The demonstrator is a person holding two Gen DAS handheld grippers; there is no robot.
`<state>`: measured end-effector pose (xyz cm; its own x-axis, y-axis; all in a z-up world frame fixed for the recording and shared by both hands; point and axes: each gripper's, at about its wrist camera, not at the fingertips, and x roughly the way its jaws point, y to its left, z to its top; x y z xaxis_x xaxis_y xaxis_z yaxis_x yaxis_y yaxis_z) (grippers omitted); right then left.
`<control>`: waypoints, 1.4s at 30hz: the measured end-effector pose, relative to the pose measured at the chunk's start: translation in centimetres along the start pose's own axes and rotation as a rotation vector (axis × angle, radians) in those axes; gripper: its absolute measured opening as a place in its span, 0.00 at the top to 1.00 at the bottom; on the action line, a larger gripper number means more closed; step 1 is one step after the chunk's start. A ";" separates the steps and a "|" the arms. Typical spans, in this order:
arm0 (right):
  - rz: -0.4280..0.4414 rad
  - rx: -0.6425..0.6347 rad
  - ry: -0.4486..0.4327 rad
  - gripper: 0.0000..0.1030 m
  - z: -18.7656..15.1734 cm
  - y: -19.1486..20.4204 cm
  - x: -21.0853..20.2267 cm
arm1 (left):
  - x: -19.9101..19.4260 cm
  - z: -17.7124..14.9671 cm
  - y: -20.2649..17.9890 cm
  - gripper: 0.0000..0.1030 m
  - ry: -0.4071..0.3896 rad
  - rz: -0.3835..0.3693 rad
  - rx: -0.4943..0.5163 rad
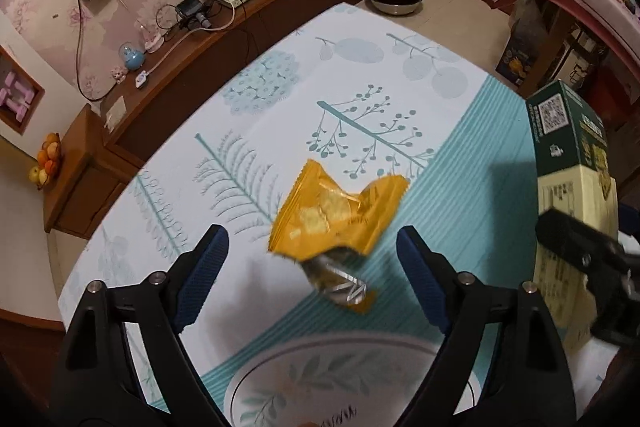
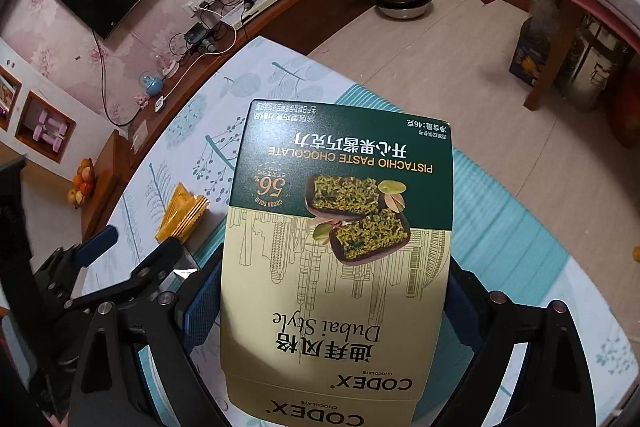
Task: Collect trash
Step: 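Grasp the CODEX chocolate box with the right gripper while the left gripper grasps yellow wrappers, then carry CODEX box and yellow wrappers down over the bin and open both grippers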
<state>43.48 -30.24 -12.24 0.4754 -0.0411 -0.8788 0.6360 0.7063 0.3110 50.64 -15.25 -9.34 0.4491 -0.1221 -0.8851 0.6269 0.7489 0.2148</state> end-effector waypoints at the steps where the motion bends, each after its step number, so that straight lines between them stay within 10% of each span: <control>1: 0.004 0.000 0.001 0.09 -0.2 -0.1 0.4 | 0.9 0.3 0.0 0.31 0.013 -0.009 -0.003; 7: 0.018 -0.017 0.002 0.09 -0.9 0.2 2.4 | 3.8 0.5 -0.1 0.84 0.079 -0.055 -0.014; 11: 0.028 -0.019 -0.001 0.09 -1.2 0.3 2.8 | 3.5 -0.1 0.3 0.96 0.078 -0.074 -0.045; 28: 0.080 -0.075 0.022 0.09 -8.7 -1.7 -2.7 | -7.0 -10.6 -1.6 1.00 0.107 -0.221 -0.144; 42: 0.196 -0.172 0.027 0.09 -19.3 -7.2 -13.3 | -19.7 -20.8 -9.5 1.00 0.072 -0.191 -0.194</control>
<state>20.82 -21.16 -9.78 0.5617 0.1260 -0.8177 0.4194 0.8086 0.4127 22.58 -6.43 -2.55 0.2837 -0.2317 -0.9305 0.5594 0.8281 -0.0356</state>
